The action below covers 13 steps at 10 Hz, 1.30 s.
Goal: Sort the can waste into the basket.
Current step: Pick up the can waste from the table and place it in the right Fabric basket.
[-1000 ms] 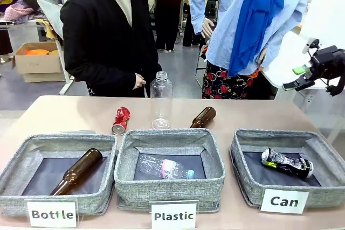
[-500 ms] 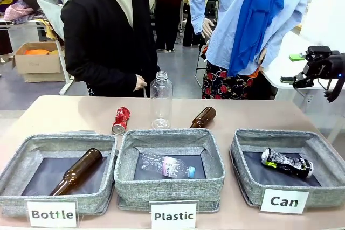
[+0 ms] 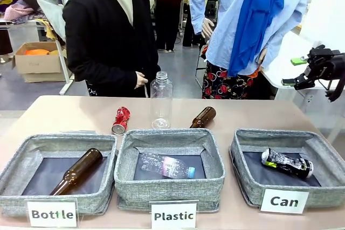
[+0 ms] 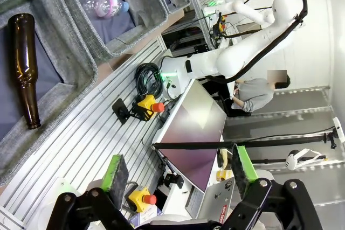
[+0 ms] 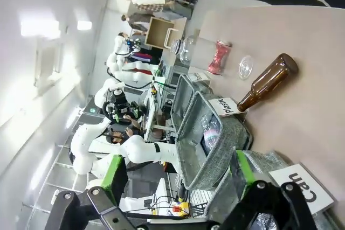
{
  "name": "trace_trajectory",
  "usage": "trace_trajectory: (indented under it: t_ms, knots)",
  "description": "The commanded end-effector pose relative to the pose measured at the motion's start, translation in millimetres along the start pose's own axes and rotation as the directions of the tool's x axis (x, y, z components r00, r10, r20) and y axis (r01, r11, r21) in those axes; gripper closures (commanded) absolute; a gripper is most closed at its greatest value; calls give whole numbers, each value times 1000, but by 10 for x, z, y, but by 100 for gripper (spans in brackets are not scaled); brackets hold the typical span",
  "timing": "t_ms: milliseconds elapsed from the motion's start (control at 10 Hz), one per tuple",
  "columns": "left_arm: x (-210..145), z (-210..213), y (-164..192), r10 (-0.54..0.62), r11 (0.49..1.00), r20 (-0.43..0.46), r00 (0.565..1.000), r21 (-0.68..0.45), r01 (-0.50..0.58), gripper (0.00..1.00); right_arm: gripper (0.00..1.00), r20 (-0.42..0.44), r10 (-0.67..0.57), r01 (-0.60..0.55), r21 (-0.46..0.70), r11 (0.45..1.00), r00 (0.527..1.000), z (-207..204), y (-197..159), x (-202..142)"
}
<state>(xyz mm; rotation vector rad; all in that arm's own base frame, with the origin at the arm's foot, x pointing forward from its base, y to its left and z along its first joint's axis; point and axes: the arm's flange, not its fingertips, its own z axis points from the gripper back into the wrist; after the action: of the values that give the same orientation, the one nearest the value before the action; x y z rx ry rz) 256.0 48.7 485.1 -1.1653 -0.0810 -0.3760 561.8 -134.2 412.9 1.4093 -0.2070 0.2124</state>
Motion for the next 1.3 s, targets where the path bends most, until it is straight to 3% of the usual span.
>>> trace_trajectory:
  t_ms: [0, 600, 700, 800, 1000, 1100, 1200]
  knots:
    - [-36, 9, -14, 6, 1000, -8, 1000, -5, -6, 0, 0, -11, 17, -17, 7, 1000, 1000, 19, 12, 28]
    - [0, 0, 0, 0, 1000, 0, 1000, 0, 0, 0, 0, -11, 17, -17, 7, 1000, 1000, 19, 12, 28]
    - [-6, -6, -191, -9, 996, -43, 999, 83, 13, 0, 0, -11, 17, -17, 7, 1000, 1000, 19, 12, 28]
    - [210, -93, -402, 42, 971, -68, 997, 240, -25, 0, 0, -11, 17, -17, 7, 1000, 1000, 19, 12, 28]
    - [869, -411, -826, 149, 871, -170, 974, 490, -48, 0, 0, -11, 17, -17, 7, 1000, 1000, 19, 12, 28]
    - [1216, -585, -910, 249, 767, -82, 965, 625, -145, 0, 0, -11, 17, -17, 7, 1000, 1000, 19, 12, 28]
    - [1499, -727, -931, 267, 668, 47, 962, 711, -220, 0, 0, -11, 17, -17, 7, 1000, 1000, 19, 12, 28]
